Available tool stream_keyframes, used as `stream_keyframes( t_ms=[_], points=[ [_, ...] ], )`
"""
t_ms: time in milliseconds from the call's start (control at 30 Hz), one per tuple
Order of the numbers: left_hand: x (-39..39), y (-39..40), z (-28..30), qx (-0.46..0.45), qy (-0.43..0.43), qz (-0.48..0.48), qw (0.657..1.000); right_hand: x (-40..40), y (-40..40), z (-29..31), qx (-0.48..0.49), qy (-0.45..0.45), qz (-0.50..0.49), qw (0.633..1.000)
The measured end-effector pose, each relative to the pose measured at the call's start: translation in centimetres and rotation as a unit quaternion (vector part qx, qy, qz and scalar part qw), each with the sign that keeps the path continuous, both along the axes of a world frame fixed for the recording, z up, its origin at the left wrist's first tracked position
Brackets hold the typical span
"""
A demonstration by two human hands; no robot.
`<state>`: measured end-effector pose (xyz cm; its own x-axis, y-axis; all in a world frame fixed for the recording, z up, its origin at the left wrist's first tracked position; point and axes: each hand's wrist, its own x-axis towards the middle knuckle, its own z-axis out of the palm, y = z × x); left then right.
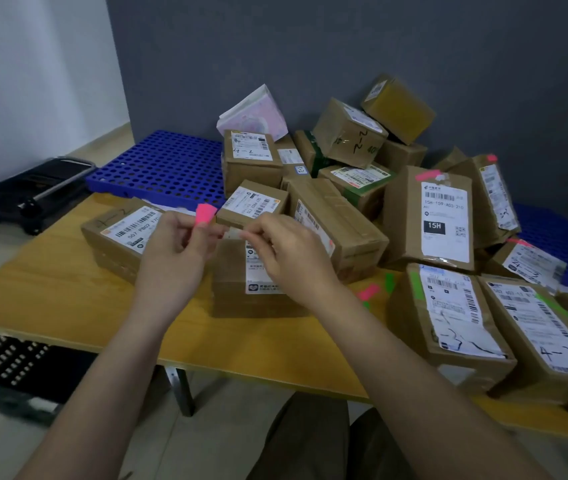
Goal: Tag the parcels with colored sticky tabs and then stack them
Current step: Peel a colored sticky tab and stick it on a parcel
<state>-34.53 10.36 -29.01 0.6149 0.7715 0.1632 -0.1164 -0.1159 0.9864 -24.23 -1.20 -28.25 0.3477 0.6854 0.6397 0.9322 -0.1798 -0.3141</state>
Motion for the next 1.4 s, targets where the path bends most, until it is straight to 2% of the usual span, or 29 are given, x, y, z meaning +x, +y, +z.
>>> stream_keyframes(
  t_ms=[133, 233, 300, 400, 500, 533, 600, 667, 767, 833, 900, 1000, 1067, 1167, 1233, 1300, 1400],
  points=[
    [-0.3, 0.5, -0.3, -0.003, 0.018, -0.014, 1.000, -0.4, 0.6, -1.5, -0.055, -0.121, 0.039, 0.990],
    [-0.1, 0.8, -0.5, -0.021, 0.021, -0.027, 0.999, -0.5, 0.4, -1.6, -0.096, -0.107, 0.061, 0.988],
    [0.0, 0.9, -0.5, -0.031, 0.021, -0.029, 0.999, -0.5, 0.2, -1.2, -0.125, -0.067, 0.062, 0.988],
    [-0.1, 0.9, -0.4, -0.026, 0.035, -0.030, 0.999, -0.7, 0.0, -0.5, -0.142, 0.058, 0.050, 0.987],
    [-0.2, 0.9, -0.2, -0.002, 0.065, -0.038, 0.997, -0.4, -0.2, -0.3, -0.174, 0.111, 0.047, 0.977],
    [-0.3, 0.9, -0.2, 0.011, 0.076, -0.038, 0.996, -0.2, -0.4, -0.3, -0.174, 0.159, 0.053, 0.970],
    [-0.5, 0.7, 0.3, 0.038, 0.092, -0.032, 0.994, 0.1, -0.9, 0.1, -0.112, 0.289, 0.055, 0.949],
    [-0.8, 0.1, 1.1, 0.091, 0.100, -0.031, 0.990, 0.5, -1.7, 0.9, -0.019, 0.349, 0.046, 0.936],
    [-0.4, -1.7, 2.4, 0.146, 0.097, -0.092, 0.980, 0.3, -2.9, 2.6, 0.054, 0.355, 0.059, 0.931],
    [0.3, -2.9, 3.0, 0.158, 0.111, -0.138, 0.971, -0.1, -3.9, 3.3, 0.059, 0.332, 0.063, 0.939],
    [0.9, -3.9, 3.1, 0.184, 0.112, -0.178, 0.960, 0.1, -5.5, 3.5, 0.055, 0.310, 0.021, 0.949],
    [1.6, -4.5, 2.6, 0.259, 0.147, -0.177, 0.938, 1.6, -8.9, 3.8, 0.007, 0.328, -0.075, 0.942],
    [2.0, -4.4, 2.2, 0.318, 0.189, -0.171, 0.913, 2.4, -10.9, 3.6, -0.118, 0.322, -0.120, 0.932],
    [3.2, -4.0, 1.3, 0.439, 0.288, -0.183, 0.831, 2.8, -11.6, 2.4, -0.308, 0.288, -0.133, 0.897],
    [3.9, -3.8, 0.9, 0.472, 0.344, -0.210, 0.784, 3.1, -11.4, 1.6, -0.383, 0.215, -0.158, 0.884],
    [4.5, -3.2, 0.9, 0.475, 0.386, -0.237, 0.755, 3.3, -11.2, 1.5, -0.382, 0.145, -0.193, 0.892],
    [4.8, -2.1, 1.1, 0.476, 0.425, -0.252, 0.727, 2.8, -10.7, 2.1, -0.294, 0.112, -0.173, 0.933]
  ],
)
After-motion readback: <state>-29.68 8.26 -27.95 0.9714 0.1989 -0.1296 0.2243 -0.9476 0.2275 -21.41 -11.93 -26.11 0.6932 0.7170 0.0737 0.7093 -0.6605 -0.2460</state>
